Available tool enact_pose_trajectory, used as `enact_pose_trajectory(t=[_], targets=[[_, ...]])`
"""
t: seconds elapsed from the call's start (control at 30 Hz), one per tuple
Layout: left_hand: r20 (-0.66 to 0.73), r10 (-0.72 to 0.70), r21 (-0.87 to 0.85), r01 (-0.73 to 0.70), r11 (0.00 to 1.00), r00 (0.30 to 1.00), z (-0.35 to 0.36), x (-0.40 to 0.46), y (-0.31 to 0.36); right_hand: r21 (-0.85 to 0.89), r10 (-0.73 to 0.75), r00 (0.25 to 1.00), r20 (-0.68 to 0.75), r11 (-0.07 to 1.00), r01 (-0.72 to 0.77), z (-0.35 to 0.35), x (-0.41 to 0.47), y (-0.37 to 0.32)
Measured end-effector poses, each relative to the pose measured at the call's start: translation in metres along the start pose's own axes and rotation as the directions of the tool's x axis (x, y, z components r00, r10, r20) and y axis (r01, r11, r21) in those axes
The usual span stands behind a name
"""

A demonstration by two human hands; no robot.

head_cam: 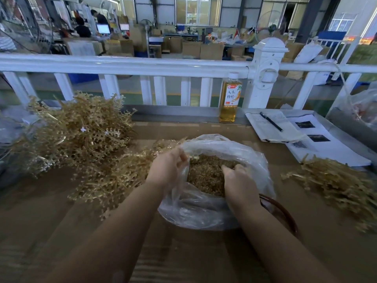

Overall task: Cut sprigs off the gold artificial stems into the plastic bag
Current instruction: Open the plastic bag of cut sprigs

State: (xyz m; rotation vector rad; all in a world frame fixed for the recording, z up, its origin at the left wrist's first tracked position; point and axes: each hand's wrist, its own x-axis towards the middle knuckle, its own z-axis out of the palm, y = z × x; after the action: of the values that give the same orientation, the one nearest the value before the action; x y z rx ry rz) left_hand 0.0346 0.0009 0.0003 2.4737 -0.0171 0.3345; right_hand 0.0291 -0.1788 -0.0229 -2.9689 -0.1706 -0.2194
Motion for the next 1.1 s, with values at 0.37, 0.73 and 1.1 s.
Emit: enact_pose_trajectory(t=[0.37, 0.73, 1.1], targets=[[-0.017, 0.091, 0.259, -0.083, 0.962, 0.996, -0.001, 0.014, -0.010, -0.042, 0.203, 0.978, 0.052, 0.979, -0.201, -0.035, -0.024, 0.023], [-0.228, 0.026, 0.305, 0.046, 0.951, 0.973, -0.030, 0.031, -0.009, -0.211, 0.153, 0.915, 0.373, 0.974, -0.077, -0.051, -0.037, 0.037], [-0.045, -0.414, -0.868, 0.169, 0.467, 0.909, -0.053, 0.031, 0.013, 0.633, 0.027, 0.980, 0.199, 0.759, -0.149, -0.059, -0.027, 0.031]])
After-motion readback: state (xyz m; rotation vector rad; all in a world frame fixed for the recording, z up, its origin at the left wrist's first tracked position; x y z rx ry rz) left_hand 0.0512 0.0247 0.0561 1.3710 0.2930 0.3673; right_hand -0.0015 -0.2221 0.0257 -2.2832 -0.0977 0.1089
